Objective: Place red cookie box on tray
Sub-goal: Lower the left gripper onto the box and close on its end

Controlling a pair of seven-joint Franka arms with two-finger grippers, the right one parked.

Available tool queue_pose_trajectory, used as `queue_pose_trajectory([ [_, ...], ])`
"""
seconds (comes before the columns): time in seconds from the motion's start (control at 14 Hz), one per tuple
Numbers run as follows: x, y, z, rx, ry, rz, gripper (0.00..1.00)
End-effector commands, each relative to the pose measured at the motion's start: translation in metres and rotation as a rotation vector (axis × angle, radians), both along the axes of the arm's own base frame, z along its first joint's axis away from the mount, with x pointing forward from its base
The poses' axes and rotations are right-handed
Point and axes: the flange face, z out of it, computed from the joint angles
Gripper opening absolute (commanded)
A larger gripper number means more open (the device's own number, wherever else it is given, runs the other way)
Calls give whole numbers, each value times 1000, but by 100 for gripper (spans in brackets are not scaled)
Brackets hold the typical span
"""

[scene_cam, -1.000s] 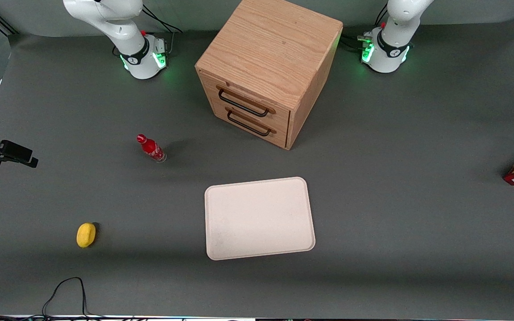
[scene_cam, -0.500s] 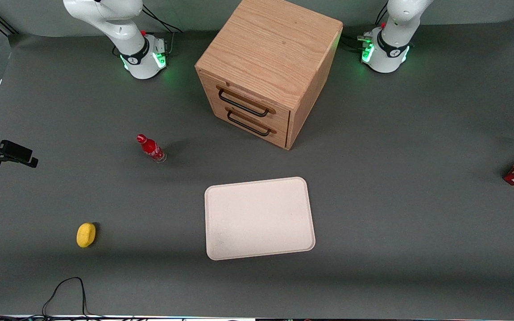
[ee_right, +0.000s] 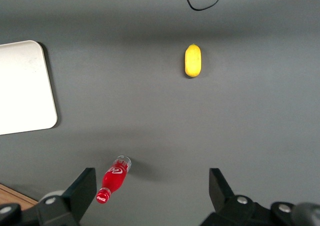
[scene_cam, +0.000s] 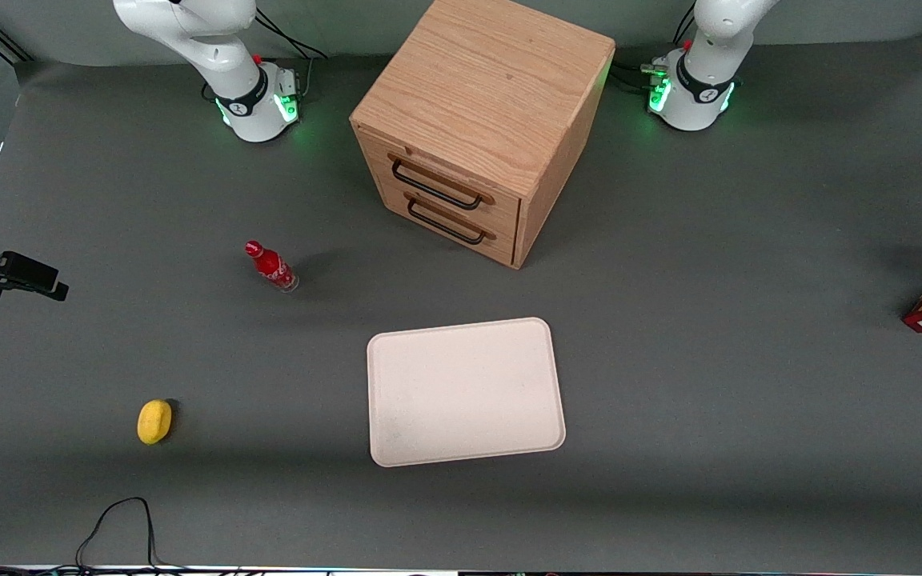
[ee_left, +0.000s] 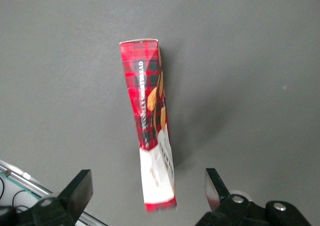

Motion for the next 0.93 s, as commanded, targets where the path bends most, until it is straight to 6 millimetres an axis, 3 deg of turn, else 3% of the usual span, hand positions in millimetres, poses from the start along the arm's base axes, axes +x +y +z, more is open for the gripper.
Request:
queue_pose_trajectory([
  [0.0, -9, 0, -39, -12, -9, -1, 100],
  [0.29, -8, 3, -74, -22, -7, 3, 100],
  [0.5, -2, 0, -80, -26, -16, 4, 97],
  [0.57, 0, -2, -80, -31, -25, 8, 84],
  [0.79, 2, -4, -79, -33, -26, 20, 17],
  [0.86, 1, -3, -80, -34, -27, 24, 2],
])
